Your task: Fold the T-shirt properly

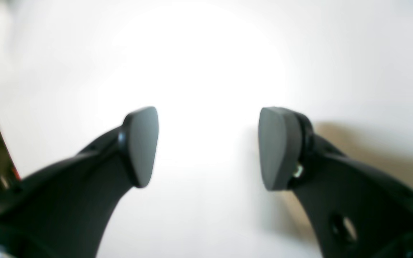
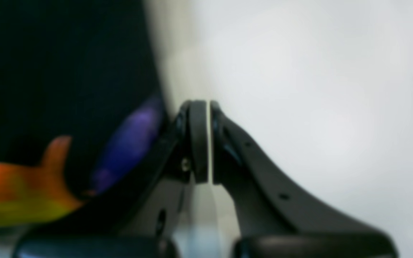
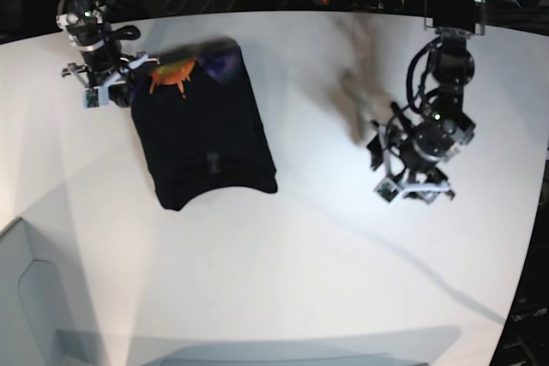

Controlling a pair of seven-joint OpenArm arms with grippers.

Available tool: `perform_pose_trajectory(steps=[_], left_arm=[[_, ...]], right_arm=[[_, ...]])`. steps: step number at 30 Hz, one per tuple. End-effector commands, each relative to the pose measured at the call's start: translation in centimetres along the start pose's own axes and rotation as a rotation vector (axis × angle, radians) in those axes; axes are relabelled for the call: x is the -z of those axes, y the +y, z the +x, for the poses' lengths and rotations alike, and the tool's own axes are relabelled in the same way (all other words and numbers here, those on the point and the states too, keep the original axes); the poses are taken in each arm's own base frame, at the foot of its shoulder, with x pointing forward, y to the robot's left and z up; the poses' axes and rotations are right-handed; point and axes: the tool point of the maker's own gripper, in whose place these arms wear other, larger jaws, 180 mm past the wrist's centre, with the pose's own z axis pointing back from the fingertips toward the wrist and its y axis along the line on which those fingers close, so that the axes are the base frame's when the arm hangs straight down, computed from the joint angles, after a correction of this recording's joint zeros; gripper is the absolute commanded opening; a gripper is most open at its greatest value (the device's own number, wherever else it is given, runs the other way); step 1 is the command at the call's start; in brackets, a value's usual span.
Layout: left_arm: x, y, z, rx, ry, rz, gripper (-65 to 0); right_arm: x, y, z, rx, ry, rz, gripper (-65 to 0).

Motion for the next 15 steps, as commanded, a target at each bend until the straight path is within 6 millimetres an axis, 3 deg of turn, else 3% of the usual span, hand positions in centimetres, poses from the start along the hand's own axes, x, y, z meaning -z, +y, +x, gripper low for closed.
perform_pose_trajectory(steps=[1,5,8,15], left_arm=[[-0.8,1.8,-0.1,-0.030,-0.021,0.047,-23.2],[-1.8,2.9,-4.6,-0.123,0.058,0.088,-23.2],[-2.4,2.1,-6.8,-0.141,0.102,0.083,-23.2],[-3.6,-0.7,-9.0,-0.125,0.146,0.039,-23.3]], right_arm=[[-0.3,0.4,1.0,-0.007,-0.043,0.014,-65.0],[-0.2,2.9,0.3,0.006,-0.030,0.068,-65.0],[-0.3,4.2,0.1,0.001,-0.026,0.097,-65.0],[-0.8,3.8,-0.3,0.005,-0.020,0.084,-65.0]])
